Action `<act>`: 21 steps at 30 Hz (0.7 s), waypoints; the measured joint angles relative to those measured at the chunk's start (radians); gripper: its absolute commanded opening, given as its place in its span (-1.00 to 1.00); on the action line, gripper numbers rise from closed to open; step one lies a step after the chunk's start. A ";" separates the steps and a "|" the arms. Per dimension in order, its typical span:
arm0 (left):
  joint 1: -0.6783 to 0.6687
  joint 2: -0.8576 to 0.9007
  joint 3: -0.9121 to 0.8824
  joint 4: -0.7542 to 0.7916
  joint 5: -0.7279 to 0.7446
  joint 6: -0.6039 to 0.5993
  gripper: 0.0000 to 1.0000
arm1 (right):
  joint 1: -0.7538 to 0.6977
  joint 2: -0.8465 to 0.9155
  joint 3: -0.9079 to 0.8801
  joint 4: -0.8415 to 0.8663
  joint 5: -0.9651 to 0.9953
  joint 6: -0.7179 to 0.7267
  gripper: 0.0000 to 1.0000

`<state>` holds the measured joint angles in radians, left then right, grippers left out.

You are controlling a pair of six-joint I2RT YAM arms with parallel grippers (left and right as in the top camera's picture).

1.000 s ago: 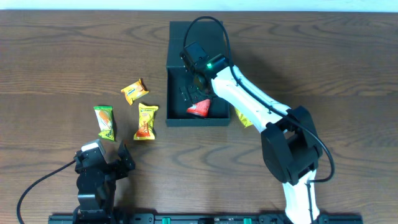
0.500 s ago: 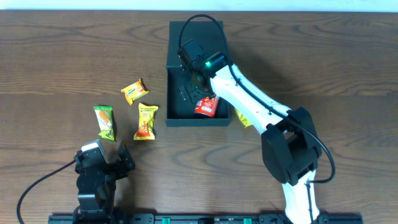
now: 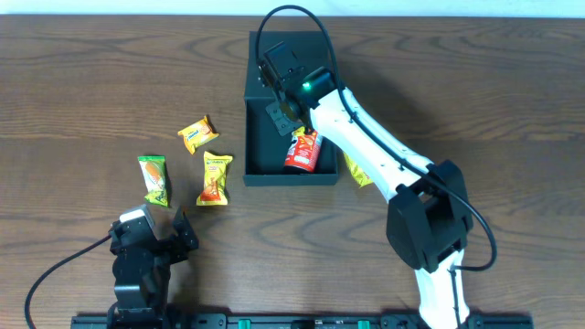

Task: Pack container
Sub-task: 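Lower the can into the box and release it with the right gripper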

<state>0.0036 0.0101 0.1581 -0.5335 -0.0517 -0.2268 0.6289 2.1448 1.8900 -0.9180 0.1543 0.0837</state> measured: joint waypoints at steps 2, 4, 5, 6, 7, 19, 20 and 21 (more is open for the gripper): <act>0.000 0.000 0.000 0.000 0.000 0.000 0.90 | -0.006 0.000 0.000 0.002 0.014 -0.014 -0.97; 0.000 0.000 0.000 0.000 0.000 0.000 0.91 | -0.017 0.000 0.000 -0.002 0.022 -0.021 -0.97; 0.000 0.000 0.000 0.000 0.000 0.000 0.91 | -0.024 0.000 0.000 -0.006 0.024 -0.023 -0.97; 0.000 0.000 0.000 0.000 0.000 0.000 0.91 | -0.030 0.000 0.000 -0.010 0.026 -0.025 -0.97; 0.000 0.000 0.000 0.000 0.000 0.000 0.90 | -0.039 0.000 0.000 -0.022 0.027 -0.026 -0.97; 0.000 0.000 0.000 0.000 0.000 0.000 0.90 | -0.072 0.000 -0.005 -0.108 0.016 0.025 -0.98; 0.000 0.000 0.000 0.000 0.000 0.000 0.90 | -0.072 0.000 -0.010 -0.111 0.011 0.038 -0.97; 0.000 0.000 0.000 0.000 0.000 0.000 0.91 | -0.072 0.000 -0.017 -0.112 0.006 0.047 -0.97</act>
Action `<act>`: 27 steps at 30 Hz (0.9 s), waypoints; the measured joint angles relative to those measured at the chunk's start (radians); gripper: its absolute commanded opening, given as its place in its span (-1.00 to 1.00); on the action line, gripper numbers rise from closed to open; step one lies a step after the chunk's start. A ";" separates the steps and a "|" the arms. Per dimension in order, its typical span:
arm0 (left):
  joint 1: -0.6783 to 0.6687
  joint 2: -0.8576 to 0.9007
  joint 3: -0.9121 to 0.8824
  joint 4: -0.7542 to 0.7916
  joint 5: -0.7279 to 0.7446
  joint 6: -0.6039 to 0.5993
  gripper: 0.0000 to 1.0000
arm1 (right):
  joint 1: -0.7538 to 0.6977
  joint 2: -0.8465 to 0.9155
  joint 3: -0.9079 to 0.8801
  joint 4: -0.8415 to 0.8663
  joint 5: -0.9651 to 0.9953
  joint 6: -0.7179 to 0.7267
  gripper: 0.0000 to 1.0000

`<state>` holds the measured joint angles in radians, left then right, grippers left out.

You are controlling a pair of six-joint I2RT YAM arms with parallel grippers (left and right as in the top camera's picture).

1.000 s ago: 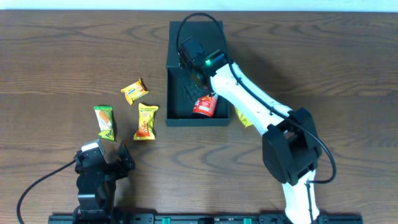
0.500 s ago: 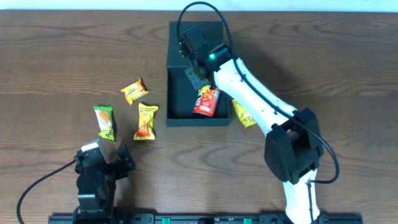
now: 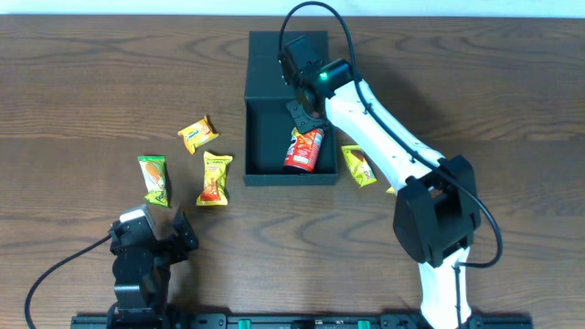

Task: Pack container
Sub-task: 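Lower the can into the box and release it with the right gripper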

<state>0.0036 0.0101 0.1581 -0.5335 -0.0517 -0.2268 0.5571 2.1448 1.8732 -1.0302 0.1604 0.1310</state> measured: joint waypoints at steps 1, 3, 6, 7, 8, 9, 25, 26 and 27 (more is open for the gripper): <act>0.000 0.000 0.000 0.000 0.000 0.000 0.91 | 0.000 0.000 -0.011 -0.005 -0.009 0.011 -0.97; 0.000 0.000 0.000 0.000 0.000 0.000 0.91 | 0.000 0.001 -0.026 -0.010 -0.020 0.031 -0.97; 0.000 0.000 0.000 0.000 0.000 0.000 0.91 | 0.000 0.002 -0.040 -0.025 -0.033 0.066 -0.97; 0.000 0.000 0.000 0.000 0.000 0.000 0.90 | 0.000 0.002 -0.042 -0.032 -0.034 0.079 -0.97; 0.000 0.000 0.000 0.000 0.000 0.000 0.90 | 0.000 0.002 -0.042 -0.045 -0.034 0.095 -0.98; 0.000 0.000 0.000 0.000 0.000 0.000 0.91 | 0.000 0.002 -0.043 -0.054 -0.032 0.110 -0.97; 0.000 0.000 0.000 0.000 0.000 0.000 0.90 | 0.000 0.075 -0.048 -0.073 -0.003 0.238 -0.97; 0.000 0.000 0.000 0.000 0.000 0.000 0.91 | 0.000 0.075 -0.050 -0.068 -0.002 0.240 -0.97; 0.000 0.000 0.000 0.000 0.000 0.000 0.91 | 0.000 0.075 -0.050 -0.056 -0.001 0.241 -0.97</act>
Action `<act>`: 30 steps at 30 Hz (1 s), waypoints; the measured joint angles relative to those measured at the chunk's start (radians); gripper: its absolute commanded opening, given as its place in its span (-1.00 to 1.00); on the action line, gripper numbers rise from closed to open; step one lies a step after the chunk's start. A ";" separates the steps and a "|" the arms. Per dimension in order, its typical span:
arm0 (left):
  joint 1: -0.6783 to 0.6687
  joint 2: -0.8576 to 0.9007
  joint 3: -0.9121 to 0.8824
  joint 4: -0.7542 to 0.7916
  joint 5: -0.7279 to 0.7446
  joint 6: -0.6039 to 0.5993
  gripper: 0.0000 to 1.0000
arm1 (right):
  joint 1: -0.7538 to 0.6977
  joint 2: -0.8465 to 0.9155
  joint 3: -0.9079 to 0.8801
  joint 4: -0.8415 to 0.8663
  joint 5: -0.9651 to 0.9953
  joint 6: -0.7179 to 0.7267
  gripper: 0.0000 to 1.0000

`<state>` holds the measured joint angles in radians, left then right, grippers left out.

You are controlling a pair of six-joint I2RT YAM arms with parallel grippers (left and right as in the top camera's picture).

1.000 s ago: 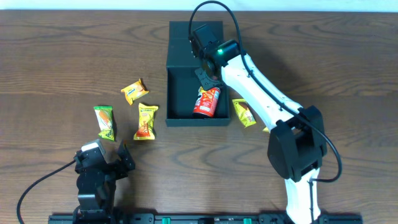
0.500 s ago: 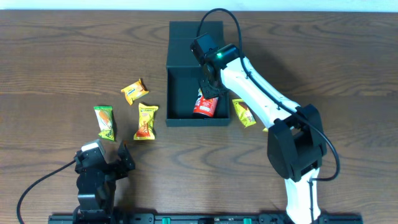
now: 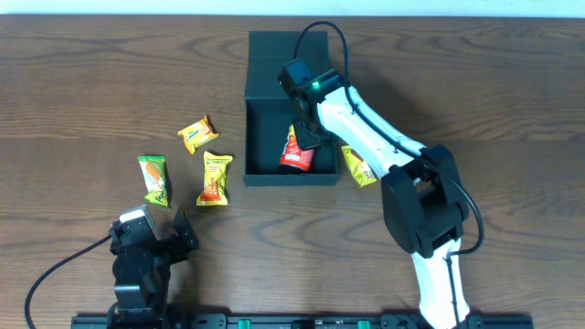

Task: Pack container
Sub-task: 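Lower the can into the box and release it with the right gripper, then push the can with the right gripper to lie flat in the box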

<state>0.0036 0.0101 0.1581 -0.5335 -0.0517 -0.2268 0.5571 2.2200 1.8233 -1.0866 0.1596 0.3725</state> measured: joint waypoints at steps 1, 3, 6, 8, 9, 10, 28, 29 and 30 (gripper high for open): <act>0.000 0.000 0.000 0.000 0.000 0.000 0.91 | 0.000 0.000 0.000 0.008 0.002 0.001 -0.97; 0.000 0.000 0.000 0.000 0.000 0.000 0.90 | 0.000 0.000 0.000 0.034 0.003 0.000 -0.97; 0.000 0.000 0.000 0.000 0.000 0.000 0.90 | 0.000 0.000 0.000 0.080 0.006 -0.010 -0.97; 0.000 0.000 0.000 0.000 0.000 0.000 0.91 | 0.000 0.000 -0.001 0.115 0.008 -0.026 -0.97; 0.000 0.000 0.000 0.000 0.000 0.000 0.90 | 0.000 0.000 -0.001 0.129 0.009 -0.036 -0.97; 0.000 0.000 0.000 0.000 0.000 0.000 0.91 | 0.000 0.000 -0.001 0.145 0.008 -0.050 -0.98; 0.000 0.000 0.000 0.000 0.000 0.000 0.91 | 0.031 0.000 -0.001 0.266 -0.236 -0.314 -0.97; 0.000 0.000 0.000 0.000 0.000 0.000 0.91 | 0.036 0.000 -0.001 0.267 -0.250 -0.333 -0.97; 0.000 0.000 0.000 0.000 0.000 0.000 0.91 | 0.042 0.000 -0.001 0.269 -0.260 -0.346 -0.97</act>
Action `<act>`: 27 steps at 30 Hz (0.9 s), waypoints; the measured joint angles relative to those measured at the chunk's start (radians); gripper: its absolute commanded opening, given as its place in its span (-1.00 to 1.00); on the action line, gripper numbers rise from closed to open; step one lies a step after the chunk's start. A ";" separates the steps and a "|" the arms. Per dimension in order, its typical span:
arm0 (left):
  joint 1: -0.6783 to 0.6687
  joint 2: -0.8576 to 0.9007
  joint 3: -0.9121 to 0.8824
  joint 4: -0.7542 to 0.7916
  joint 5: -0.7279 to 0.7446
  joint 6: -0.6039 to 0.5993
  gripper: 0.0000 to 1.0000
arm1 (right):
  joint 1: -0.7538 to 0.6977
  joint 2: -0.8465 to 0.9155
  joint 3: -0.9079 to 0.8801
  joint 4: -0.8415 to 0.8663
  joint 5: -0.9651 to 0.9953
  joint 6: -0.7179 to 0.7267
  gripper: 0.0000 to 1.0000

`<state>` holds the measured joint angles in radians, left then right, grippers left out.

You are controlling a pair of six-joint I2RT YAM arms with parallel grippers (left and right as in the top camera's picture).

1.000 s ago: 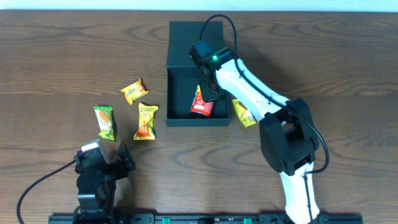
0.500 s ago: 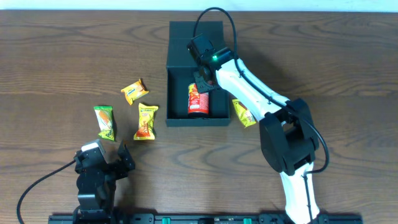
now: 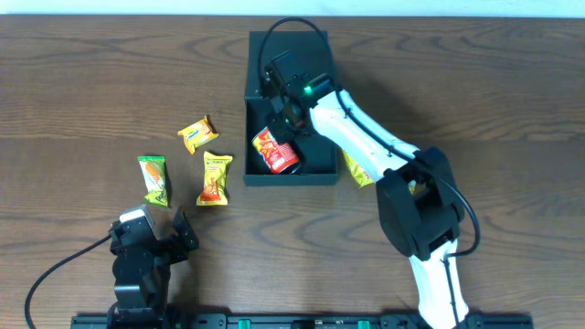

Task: Pack container
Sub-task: 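Push the can with the right gripper to lie flat in the box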

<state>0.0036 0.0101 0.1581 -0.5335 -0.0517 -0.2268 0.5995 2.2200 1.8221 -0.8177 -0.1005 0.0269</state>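
A black open container [image 3: 255,91] sits at the table's middle back. Inside it, a red snack packet [image 3: 276,152] lies tilted toward the left wall. My right gripper [image 3: 287,126] reaches down into the box and is shut on the packet's upper end. Left of the box, loose snacks lie on the table: a small yellow packet [image 3: 196,133], an orange-yellow packet [image 3: 215,178] and a green packet [image 3: 154,180]. My left gripper [image 3: 182,232] rests open near the front left, away from all of them.
Another yellow packet [image 3: 359,172] lies just right of the box, partly under the right arm. The box's lid [image 3: 291,46] stands open at the back. The right arm's cable arches over the container.
My right gripper has moved left inside the container. The red packet has gone with it from the right side to the left side and now lies more tilted. The left arm has not moved.
My right gripper held the red packet over the box's front right corner. It stayed there with the wrist shifted right, then sat lower in the box's right half. Now the packet lies at the left of the box. The loose snacks and left arm never moved.
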 measured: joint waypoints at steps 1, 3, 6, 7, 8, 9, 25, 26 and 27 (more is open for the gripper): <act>0.000 0.000 0.000 0.000 0.000 0.000 0.90 | 0.006 0.000 0.000 0.001 -0.009 -0.015 -0.97; 0.000 0.000 0.000 0.000 0.000 0.000 0.91 | 0.016 0.000 0.000 0.002 -0.019 -0.046 -0.97; 0.000 0.000 0.000 0.000 0.000 0.000 0.90 | 0.017 0.000 0.000 0.003 -0.029 -0.092 -0.97; 0.000 0.000 0.000 0.000 0.000 0.000 0.90 | 0.017 0.000 0.000 0.003 -0.032 -0.105 -0.98; 0.000 0.000 0.000 0.000 0.000 0.000 0.90 | 0.017 0.000 0.000 0.002 -0.035 -0.117 -0.97; 0.000 0.000 0.000 0.000 0.000 0.000 0.91 | 0.017 0.000 0.000 0.001 -0.037 -0.127 -0.98; 0.000 0.000 0.000 0.000 0.000 0.000 0.90 | 0.019 0.000 0.069 -0.086 -0.053 -0.164 -0.91; 0.000 0.000 0.000 0.000 0.000 0.000 0.91 | 0.020 0.000 0.108 -0.125 -0.057 -0.164 -0.78; 0.000 0.000 0.000 0.000 0.000 0.000 0.90 | 0.020 0.000 0.157 -0.169 -0.061 -0.163 -0.59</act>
<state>0.0036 0.0101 0.1581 -0.5331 -0.0517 -0.2268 0.6193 2.2204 1.9793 -0.9867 -0.1612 -0.1356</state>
